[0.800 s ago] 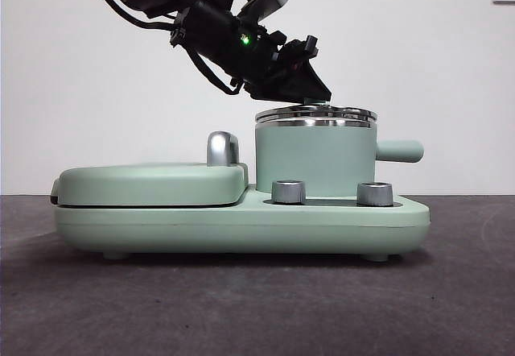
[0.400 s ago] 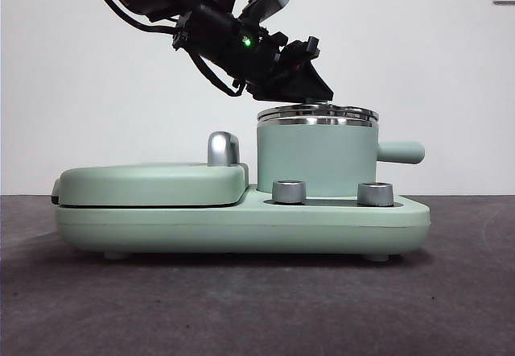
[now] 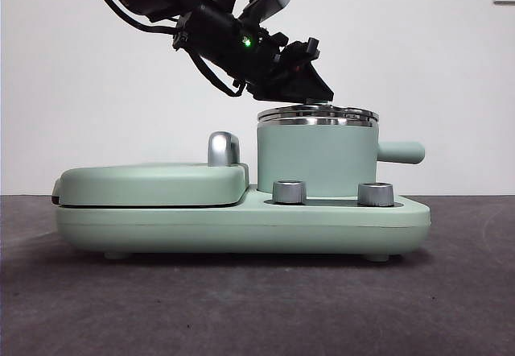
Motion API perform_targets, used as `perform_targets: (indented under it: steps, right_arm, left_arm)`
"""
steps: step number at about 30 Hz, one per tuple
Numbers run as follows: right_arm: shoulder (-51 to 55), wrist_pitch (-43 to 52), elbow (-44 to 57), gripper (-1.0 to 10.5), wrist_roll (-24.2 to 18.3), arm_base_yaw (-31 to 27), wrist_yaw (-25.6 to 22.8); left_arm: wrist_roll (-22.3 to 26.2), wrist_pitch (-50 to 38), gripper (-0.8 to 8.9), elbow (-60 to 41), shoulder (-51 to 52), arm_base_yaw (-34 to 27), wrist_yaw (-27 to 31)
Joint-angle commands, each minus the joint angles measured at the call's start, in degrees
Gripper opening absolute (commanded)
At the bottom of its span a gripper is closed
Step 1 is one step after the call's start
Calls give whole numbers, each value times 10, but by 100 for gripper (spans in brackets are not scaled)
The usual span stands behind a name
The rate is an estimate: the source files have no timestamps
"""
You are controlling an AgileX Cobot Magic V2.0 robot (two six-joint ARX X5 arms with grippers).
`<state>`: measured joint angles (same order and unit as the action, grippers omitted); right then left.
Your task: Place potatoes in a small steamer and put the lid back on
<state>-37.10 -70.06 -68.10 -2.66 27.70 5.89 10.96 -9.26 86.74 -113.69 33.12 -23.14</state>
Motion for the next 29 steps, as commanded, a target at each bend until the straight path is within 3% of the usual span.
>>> perform_targets:
  steps: [1, 21, 29]
  right_arm:
    - [-3, 6, -6, 231, 8, 3, -2]
    - [-3, 6, -6, 231, 25, 3, -2]
    - [-3, 9, -6, 232, 25, 3, -2]
  left_arm:
    - [4, 4, 8, 10, -28, 3, 1]
    - [19, -23, 9, 9, -28, 3, 1]
    - [19, 6, 9, 9, -28, 3, 0]
